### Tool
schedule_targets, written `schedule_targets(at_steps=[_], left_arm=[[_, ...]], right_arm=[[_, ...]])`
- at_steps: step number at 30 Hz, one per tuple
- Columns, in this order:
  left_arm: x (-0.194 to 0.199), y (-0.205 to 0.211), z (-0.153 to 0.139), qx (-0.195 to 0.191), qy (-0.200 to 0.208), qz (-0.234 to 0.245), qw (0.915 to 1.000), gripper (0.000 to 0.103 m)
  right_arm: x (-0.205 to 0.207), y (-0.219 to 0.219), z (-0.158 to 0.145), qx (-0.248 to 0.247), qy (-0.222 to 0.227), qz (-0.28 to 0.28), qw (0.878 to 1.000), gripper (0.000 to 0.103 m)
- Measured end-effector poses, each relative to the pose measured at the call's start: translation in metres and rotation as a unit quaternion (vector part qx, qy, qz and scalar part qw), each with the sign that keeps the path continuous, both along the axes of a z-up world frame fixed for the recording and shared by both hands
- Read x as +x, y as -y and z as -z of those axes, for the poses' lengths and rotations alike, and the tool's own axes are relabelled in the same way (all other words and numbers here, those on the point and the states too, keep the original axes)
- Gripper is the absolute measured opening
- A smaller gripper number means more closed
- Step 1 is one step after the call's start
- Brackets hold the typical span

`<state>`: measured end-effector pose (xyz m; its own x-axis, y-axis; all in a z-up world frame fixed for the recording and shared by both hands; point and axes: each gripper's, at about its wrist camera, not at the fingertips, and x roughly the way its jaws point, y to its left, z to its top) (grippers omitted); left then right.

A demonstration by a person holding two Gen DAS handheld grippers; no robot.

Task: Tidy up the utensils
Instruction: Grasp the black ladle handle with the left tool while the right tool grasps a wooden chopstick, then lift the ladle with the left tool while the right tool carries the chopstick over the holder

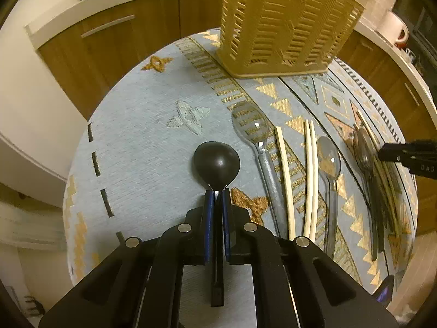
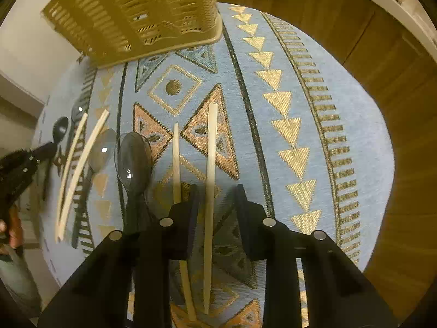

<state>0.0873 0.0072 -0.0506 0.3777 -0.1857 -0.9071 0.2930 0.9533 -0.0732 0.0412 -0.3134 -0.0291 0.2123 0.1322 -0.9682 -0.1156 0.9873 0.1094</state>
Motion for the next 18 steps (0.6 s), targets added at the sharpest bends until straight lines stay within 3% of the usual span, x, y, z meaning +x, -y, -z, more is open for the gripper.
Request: schedule_targets(at_steps=[5, 8, 12, 15, 18], left_arm=[[0.003, 0.008, 0.0, 0.016, -0.02, 0.028, 0.9993, 0.01], [0.006, 0.018, 0.0, 0.045, -0.028, 0.052, 0.9973, 0.008], [0.005, 0.026, 0.0, 0.076, -0.022, 0.065, 0.9947, 0.005], [0.005, 0.023, -0.004, 0.047, -0.015, 0.055, 0.9972, 0.005], [0.001, 0.014, -0.019, 0.004, 0.017, 0.039, 0.9991, 0.005]], right_arm=[[0.006, -0.016, 0.003, -0.041, -0.012, -0.031, 0.999, 0.014], [0.007, -0.023, 0.003, -0.058, -0.013, -0.048, 0.997, 0.006], [0.007, -0.028, 0.002, -0.058, -0.006, -0.054, 0.997, 0.005], [-0.003, -0.024, -0.005, -0.043, 0.008, -0.05, 0.998, 0.005], [-0.011, -0.021, -0.022, -0.021, 0.047, -0.05, 0.997, 0.005]])
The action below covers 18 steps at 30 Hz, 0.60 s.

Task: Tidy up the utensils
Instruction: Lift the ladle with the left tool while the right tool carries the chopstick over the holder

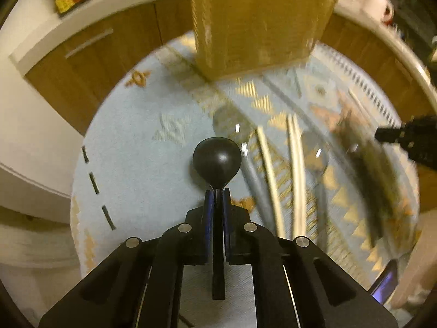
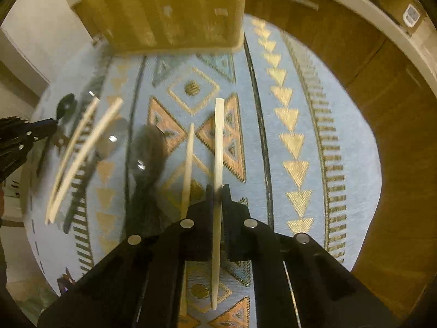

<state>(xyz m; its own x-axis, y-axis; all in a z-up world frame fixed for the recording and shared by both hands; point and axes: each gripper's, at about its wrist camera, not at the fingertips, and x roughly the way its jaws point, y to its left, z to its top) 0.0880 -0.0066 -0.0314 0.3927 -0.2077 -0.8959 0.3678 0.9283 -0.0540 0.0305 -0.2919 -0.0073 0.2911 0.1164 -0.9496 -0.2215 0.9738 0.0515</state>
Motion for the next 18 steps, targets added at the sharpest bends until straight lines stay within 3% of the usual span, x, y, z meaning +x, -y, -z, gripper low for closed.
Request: schedule_targets(at_steps=[4, 10, 14, 18], left_arm=[[-0.007, -0.008, -0.029, -0.067, 0.05, -0.018, 0.9963, 0.005], [-0.024, 0.0, -0.077, -0.109, 0.146, -0.017, 0.983, 0.005], [-0.029, 0.01, -0.111, -0.143, 0.208, -0.016, 0.9675, 0.005], [-0.031, 0.017, -0.15, -0.17, 0.283, -0.016, 0.9439, 0.005]], right_arm=[[-0.01, 0.005, -0.026, 0.033, 0.046, -0.004, 0.998, 0.005], [-0.026, 0.005, -0.073, 0.074, 0.144, -0.019, 0.987, 0.005], [-0.028, 0.005, -0.108, 0.103, 0.211, -0.02, 0.972, 0.005], [-0.022, 0.013, -0.148, 0.139, 0.271, -0.009, 0.952, 0.005]])
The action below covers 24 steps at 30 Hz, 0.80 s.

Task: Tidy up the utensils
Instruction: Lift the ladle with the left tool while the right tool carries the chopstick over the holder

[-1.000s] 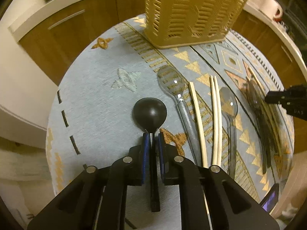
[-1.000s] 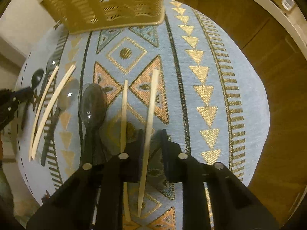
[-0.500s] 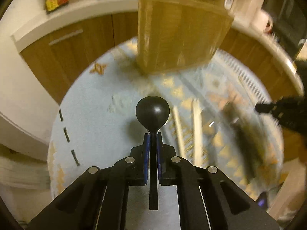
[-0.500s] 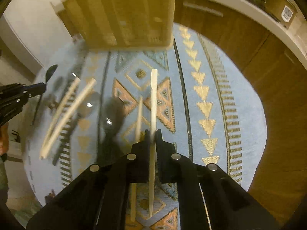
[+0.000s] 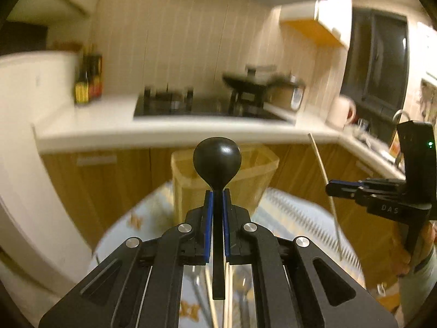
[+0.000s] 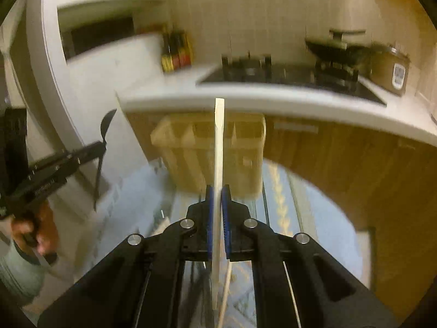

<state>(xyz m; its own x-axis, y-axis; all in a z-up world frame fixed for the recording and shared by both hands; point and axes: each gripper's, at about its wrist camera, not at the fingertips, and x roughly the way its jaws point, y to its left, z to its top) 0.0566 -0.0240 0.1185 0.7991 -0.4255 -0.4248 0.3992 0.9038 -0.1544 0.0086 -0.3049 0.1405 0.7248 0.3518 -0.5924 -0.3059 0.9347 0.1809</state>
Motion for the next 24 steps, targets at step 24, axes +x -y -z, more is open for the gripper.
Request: schedule_targets(at_steps=[24], left_arm=[[0.094, 0.037, -0.015, -0.064, 0.151, -0.057, 0.9849, 0.005]], right_arm=[[0.118, 0.001, -0.032, 0.08, 0.205, 0.099, 0.971, 0.005]])
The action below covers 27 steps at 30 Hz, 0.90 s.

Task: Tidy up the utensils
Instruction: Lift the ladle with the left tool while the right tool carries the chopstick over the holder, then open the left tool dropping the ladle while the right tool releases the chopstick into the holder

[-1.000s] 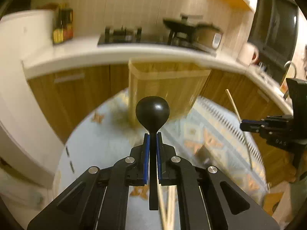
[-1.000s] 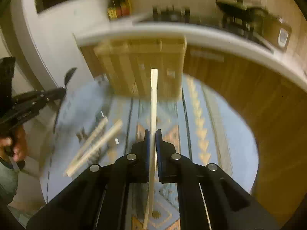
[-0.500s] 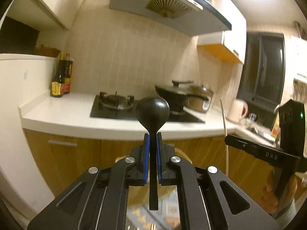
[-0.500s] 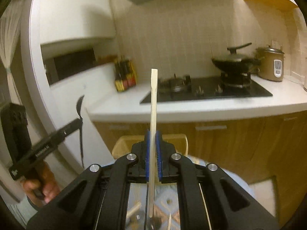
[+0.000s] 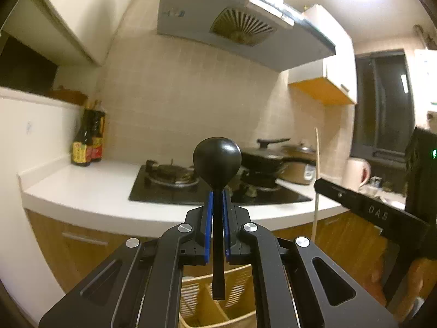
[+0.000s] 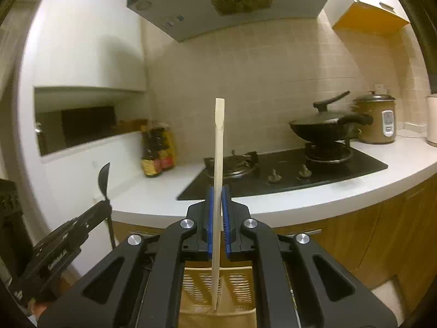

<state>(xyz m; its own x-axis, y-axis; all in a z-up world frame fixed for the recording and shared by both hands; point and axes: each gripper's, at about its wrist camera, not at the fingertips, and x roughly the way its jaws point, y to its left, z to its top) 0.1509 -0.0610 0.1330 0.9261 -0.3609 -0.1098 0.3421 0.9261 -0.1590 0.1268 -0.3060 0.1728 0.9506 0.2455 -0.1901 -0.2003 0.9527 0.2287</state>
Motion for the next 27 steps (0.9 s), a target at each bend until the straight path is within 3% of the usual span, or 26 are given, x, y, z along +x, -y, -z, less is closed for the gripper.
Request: schedule_targets(at_steps=[7, 16, 20, 23, 25, 27], left_arm=[[0.032, -0.003, 0.036, -0.006, -0.036, -0.021, 0.9991, 0.005], [0.035, -0.013, 0.059, -0.044, -0.048, -0.012, 0.9978, 0.005], [0.028, -0.016, 0.062, -0.039, -0.048, -0.006, 0.9981, 0.006], [0.022, -0.02, 0.062, -0.038, -0.052, -0.004, 0.9979, 0.019], [0.016, -0.024, 0.061, -0.041, -0.053, 0.001, 0.9977, 0.031], [0.01, -0.028, 0.059, -0.042, -0.053, 0.004, 0.9977, 0.04]], right_arm=[[0.028, -0.003, 0.044, -0.023, -0.018, 0.038, 0.999, 0.005], [0.027, -0.007, 0.066, -0.036, -0.017, 0.03, 0.999, 0.005], [0.019, -0.009, 0.07, -0.044, -0.017, 0.023, 0.999, 0.005], [0.013, -0.007, 0.072, -0.041, -0.03, 0.014, 0.999, 0.007], [0.008, -0.004, 0.073, -0.037, -0.041, 0.009, 0.998, 0.014], [0.003, -0.002, 0.074, -0.033, -0.048, 0.009, 0.998, 0.029]])
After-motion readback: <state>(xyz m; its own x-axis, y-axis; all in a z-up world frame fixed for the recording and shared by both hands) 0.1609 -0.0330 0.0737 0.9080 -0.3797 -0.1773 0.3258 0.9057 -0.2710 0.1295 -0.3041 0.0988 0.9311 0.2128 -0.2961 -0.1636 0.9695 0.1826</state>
